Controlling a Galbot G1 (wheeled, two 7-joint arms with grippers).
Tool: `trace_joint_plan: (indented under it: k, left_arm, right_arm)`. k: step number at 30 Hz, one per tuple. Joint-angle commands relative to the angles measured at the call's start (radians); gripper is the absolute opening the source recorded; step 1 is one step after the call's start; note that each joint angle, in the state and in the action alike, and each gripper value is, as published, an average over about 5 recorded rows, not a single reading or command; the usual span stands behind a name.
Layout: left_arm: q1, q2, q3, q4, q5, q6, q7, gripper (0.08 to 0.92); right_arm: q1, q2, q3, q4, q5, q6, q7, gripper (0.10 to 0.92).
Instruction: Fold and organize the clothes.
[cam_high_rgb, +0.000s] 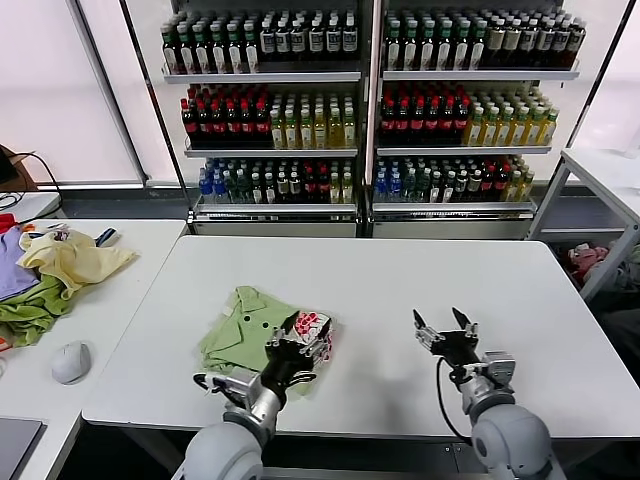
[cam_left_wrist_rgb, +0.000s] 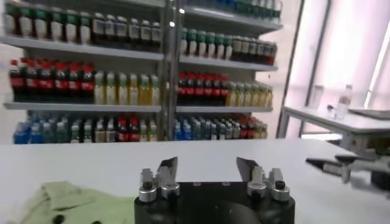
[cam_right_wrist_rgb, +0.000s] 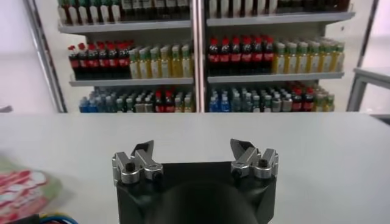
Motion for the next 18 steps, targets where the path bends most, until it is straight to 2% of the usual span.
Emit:
trace_joint_plan:
  k: [1, 4, 7, 18]
  left_arm:
    - [0.199, 0.019, -0.27, -0.121, -0.045, -0.071, -0.015, 0.706]
    - [0.236, 0.022, -0.33, -0.127, -0.043, -0.077, -0.026, 0.781]
    - [0.262, 0.021, -0.365, -0.133, -0.035, -0.081, -0.033, 0.816]
    - [0.311, 0.011, -0.404, -0.151, -0.015, -0.091, -0.045, 0.823]
  right_arm:
    - [0.076, 0.135, -0.343, -0.057, -0.051, 0.003, 0.16, 0.823]
    - [0.106, 0.188, -0.421, -0.12, -0.08, 0.004, 0.209, 0.823]
    - [0.126, 0.232, -0.463, -0.177, -0.101, 0.007, 0.248, 0.823]
    - [0.174, 0.333, -0.493, -0.285, -0.096, -0.017, 0.33, 0.823]
